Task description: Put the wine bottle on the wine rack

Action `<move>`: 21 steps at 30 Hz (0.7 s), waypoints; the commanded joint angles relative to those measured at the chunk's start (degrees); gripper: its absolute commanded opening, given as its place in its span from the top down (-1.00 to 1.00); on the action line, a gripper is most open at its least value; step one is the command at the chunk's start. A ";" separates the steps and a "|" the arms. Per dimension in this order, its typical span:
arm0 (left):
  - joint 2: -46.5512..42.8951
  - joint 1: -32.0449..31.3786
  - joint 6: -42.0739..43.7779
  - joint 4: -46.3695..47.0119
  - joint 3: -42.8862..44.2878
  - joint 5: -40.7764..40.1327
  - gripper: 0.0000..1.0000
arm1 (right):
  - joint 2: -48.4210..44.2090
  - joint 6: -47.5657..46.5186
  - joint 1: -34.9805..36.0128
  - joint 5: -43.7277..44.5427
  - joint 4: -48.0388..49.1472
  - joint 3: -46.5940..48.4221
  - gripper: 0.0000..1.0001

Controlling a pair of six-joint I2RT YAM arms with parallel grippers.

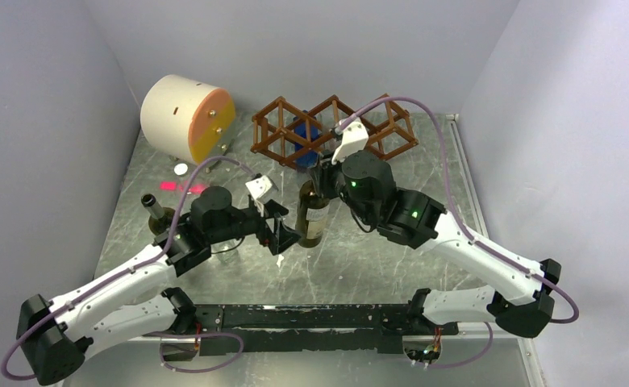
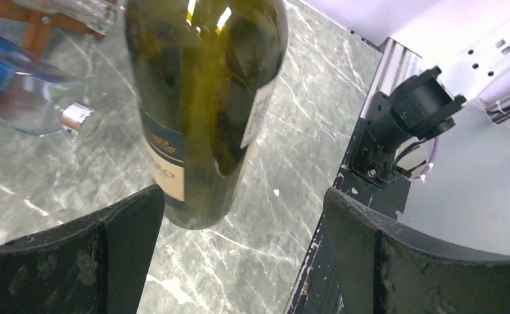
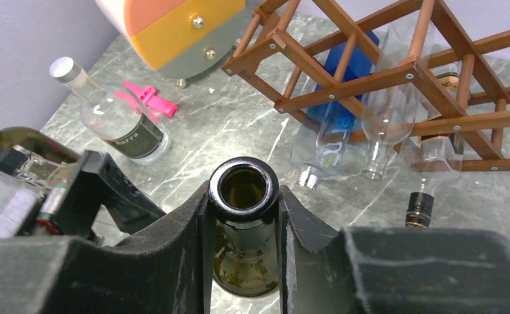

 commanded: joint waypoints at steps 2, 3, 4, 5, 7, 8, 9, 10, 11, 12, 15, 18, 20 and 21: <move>1.78 -0.22 0.35 15.77 -4.71 8.20 -0.90 | -2.38 2.99 -1.51 -0.20 2.40 3.45 1.00; 2.24 -0.22 0.10 17.30 -5.51 7.42 -0.90 | -2.68 2.83 -1.60 -1.00 2.55 3.40 1.00; 3.09 -0.21 -0.12 18.51 -6.03 6.63 -0.90 | -3.00 2.83 -1.68 -1.38 2.81 3.43 1.00; 4.12 -0.21 -0.05 19.39 -6.17 6.39 -0.90 | -3.26 2.80 -1.75 -1.71 2.85 3.65 1.00; 6.67 -0.22 1.08 21.03 -5.90 6.76 -0.90 | -3.92 2.16 -1.82 -2.50 3.29 3.82 1.00; 8.58 -0.22 1.59 21.69 -5.60 6.57 -0.90 | -4.57 1.86 -1.82 -2.78 3.75 3.74 1.00; 10.01 -0.21 2.02 22.38 -5.21 6.14 -0.90 | -4.92 1.60 -1.80 -3.00 4.17 3.73 1.00; 11.61 -0.21 2.70 22.87 -4.70 5.55 -0.90 | -5.27 1.26 -1.82 -3.19 4.53 3.73 1.00; 13.18 -0.21 3.49 23.17 -3.93 5.10 -0.90 | -5.57 1.11 -1.79 -3.35 4.63 3.89 1.00; 14.65 -0.22 4.16 23.44 -3.27 4.74 -0.90 | -5.81 1.12 -1.81 -3.30 4.42 4.05 1.00; 18.28 -0.27 5.06 24.67 -1.73 3.15 -0.90 | -6.58 0.50 -1.82 -3.68 4.99 3.84 1.00; 20.44 -0.30 5.27 29.00 -1.77 3.42 -0.90 | -6.93 0.09 -1.82 -4.18 5.16 3.82 1.00; 21.08 -0.30 5.51 32.41 -2.34 4.35 -0.90 | -7.30 0.16 -1.82 -4.58 5.47 3.69 1.00; 21.25 -0.30 5.54 34.86 -3.04 4.99 -0.90 | -7.49 0.16 -1.79 -5.21 5.78 3.37 1.00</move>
